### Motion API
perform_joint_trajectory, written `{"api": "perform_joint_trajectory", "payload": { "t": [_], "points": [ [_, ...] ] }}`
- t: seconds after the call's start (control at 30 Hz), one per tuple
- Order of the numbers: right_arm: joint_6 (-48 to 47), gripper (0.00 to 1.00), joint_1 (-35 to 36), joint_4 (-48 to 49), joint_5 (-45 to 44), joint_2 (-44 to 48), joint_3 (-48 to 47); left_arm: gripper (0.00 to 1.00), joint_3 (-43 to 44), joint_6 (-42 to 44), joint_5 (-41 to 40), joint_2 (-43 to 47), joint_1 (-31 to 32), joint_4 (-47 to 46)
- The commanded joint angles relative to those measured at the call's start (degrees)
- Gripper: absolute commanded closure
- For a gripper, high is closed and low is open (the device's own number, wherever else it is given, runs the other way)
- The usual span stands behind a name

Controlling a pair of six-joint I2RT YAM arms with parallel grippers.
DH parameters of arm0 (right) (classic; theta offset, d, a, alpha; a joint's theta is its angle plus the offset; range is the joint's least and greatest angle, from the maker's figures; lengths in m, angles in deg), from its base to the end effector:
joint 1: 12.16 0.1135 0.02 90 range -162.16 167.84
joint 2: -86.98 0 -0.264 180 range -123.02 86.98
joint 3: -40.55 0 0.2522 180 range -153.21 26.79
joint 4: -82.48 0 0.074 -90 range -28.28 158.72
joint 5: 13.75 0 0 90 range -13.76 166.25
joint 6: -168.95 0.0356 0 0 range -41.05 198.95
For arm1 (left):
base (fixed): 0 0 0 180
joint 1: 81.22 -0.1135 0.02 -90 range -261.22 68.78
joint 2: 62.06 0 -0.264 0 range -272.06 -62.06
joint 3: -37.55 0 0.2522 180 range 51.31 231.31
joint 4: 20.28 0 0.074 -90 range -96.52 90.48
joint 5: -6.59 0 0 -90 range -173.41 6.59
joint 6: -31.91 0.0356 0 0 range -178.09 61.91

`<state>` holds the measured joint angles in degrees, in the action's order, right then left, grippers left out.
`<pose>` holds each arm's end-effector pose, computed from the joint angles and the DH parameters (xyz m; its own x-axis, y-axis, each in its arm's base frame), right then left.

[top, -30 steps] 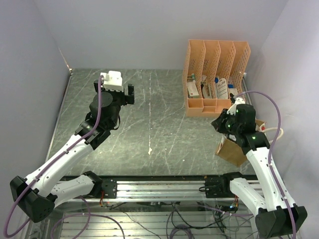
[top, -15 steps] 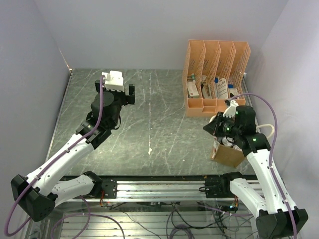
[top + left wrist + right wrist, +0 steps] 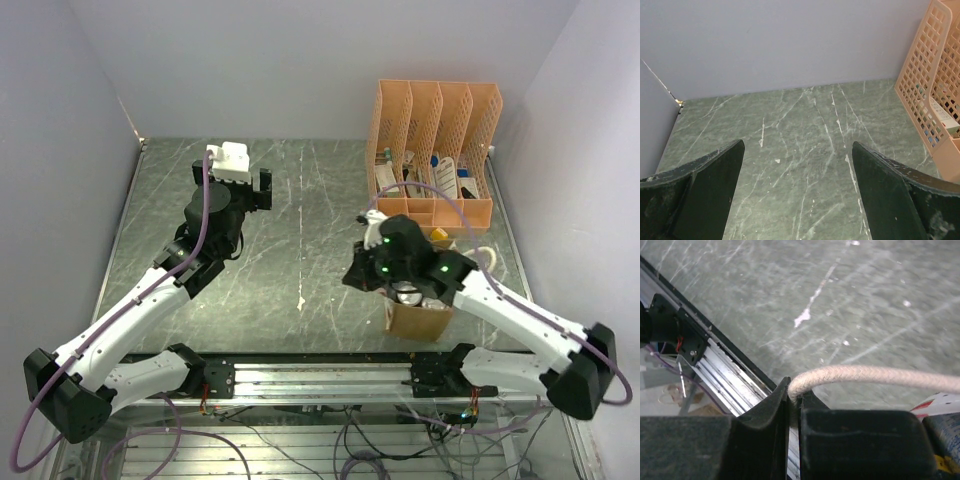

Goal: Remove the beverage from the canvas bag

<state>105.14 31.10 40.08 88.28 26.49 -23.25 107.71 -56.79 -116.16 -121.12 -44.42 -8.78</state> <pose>0.1596 0.1604 0.2892 -0.7599 -0.1223 -0.6385 -0.5045 0.7304 0.4605 0.2003 -0.1258 0.3878 -0.0040 0.0268 -0.9996 0.0707 0.9971 0.0265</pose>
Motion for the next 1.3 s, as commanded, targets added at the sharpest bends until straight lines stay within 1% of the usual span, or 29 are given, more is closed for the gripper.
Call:
{"api": "perform_joint_trajectory", "payload": {
  "t": [0.0,0.03,0.1,0.27,0.3,0.37,0.53,0.6,0.67,0.87,0.97,1.03,1.1,1.13,1.17,1.27],
  "points": [
    [2.05,1.00,9.31,10.32,-6.90,-7.02,-9.01,0.01,0.43,0.39,-0.25,0.13,-0.50,-1.89],
    [1.59,1.00,11.65,10.14,-9.05,-9.57,-10.72,0.01,0.31,0.39,-0.33,0.18,-0.50,-1.95],
    [0.69,1.00,13.76,9.87,-11.99,-12.69,-13.32,0.01,0.34,0.46,-0.36,0.33,-0.50,-1.98],
    [-0.08,1.00,14.50,9.62,-14.53,-16.37,-15.65,0.01,0.29,0.62,-0.43,0.45,-0.50,-2.08],
    [-0.05,0.98,14.48,9.13,-15.23,-16.67,-15.67,0.01,0.29,0.63,-0.39,0.57,-0.50,-2.06],
    [-0.29,0.87,14.48,7.95,-16.71,-16.64,-15.44,0.01,0.38,0.75,-0.34,0.57,-0.50,-2.01],
    [-1.02,0.51,14.50,2.93,-23.06,-12.99,-13.86,0.01,0.46,0.47,0.39,0.62,-0.50,-1.81],
    [-1.07,0.42,14.48,0.25,-27.27,-10.65,-13.03,0.01,0.59,0.16,0.77,0.58,-0.50,-1.68],
    [-1.05,0.37,14.53,-2.72,-30.88,-8.20,-12.57,0.01,1.16,-0.17,1.57,0.12,-0.50,-0.77],
    [-0.14,0.30,14.54,-9.74,-37.04,-1.11,-11.55,0.01,5.41,-2.23,6.00,-4.35,0.33,5.22],
    [1.53,0.29,14.51,-11.52,-40.17,2.98,-10.23,0.01,8.74,-2.34,5.37,-7.76,2.64,9.94],
    [4.36,0.29,14.49,-14.14,-44.18,4.83,-9.87,0.01,11.19,-1.94,3.19,-10.22,5.34,14.25],
    [8.78,0.28,14.50,-18.79,-49.71,5.66,-10.47,0.01,14.52,-2.25,1.43,-12.70,8.31,19.22],
    [12.37,0.26,14.52,-21.77,-53.41,5.60,-11.13,0.01,16.55,-2.25,1.43,-13.60,9.53,21.30],
    [14.09,0.26,14.53,-24.30,-55.22,5.45,-11.73,0.01,18.05,-3.71,1.47,-14.31,10.56,23.37],
    [18.08,0.26,14.43,-30.92,-58.82,4.14,-14.02,0.03,21.05,-8.12,5.30,-14.08,12.18,27.68]
  ]
}}
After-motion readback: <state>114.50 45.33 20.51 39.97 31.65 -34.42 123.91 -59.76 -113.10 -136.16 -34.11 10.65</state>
